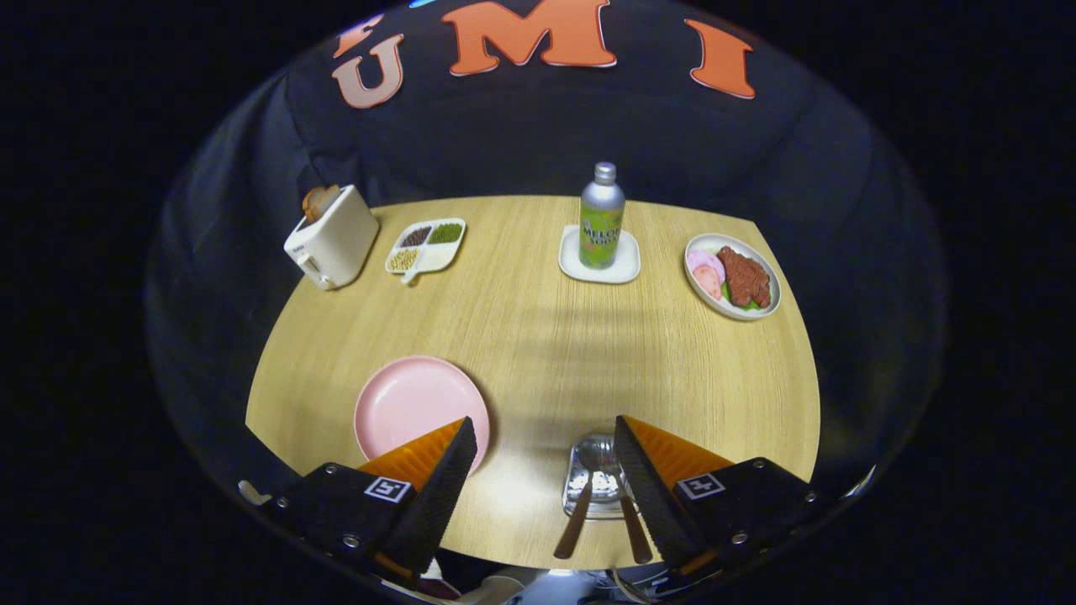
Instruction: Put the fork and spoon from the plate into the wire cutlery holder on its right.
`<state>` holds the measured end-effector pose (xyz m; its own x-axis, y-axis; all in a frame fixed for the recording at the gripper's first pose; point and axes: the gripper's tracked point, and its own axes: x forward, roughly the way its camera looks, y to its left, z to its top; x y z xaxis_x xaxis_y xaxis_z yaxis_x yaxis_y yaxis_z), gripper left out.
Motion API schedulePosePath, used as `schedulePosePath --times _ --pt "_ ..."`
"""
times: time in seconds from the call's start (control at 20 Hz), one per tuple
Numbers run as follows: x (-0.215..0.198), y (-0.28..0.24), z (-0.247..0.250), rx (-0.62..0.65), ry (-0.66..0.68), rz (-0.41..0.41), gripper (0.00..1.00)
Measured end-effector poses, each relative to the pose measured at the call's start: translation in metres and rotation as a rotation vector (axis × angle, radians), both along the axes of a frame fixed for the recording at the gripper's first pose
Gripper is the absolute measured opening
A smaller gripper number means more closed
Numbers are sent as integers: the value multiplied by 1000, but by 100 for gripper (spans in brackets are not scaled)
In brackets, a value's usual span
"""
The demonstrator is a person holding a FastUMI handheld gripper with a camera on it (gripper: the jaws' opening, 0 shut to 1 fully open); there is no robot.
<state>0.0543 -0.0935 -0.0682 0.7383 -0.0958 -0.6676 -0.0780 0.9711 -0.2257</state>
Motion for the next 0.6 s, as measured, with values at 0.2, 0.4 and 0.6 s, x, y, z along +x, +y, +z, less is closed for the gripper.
schedulePosePath --times 0.2,0.4,0.6 --pt "22 35 43 43 -171 26 99" --pt "31 59 83 61 -349 45 99" --pt "28 60 106 26 -476 0 98"
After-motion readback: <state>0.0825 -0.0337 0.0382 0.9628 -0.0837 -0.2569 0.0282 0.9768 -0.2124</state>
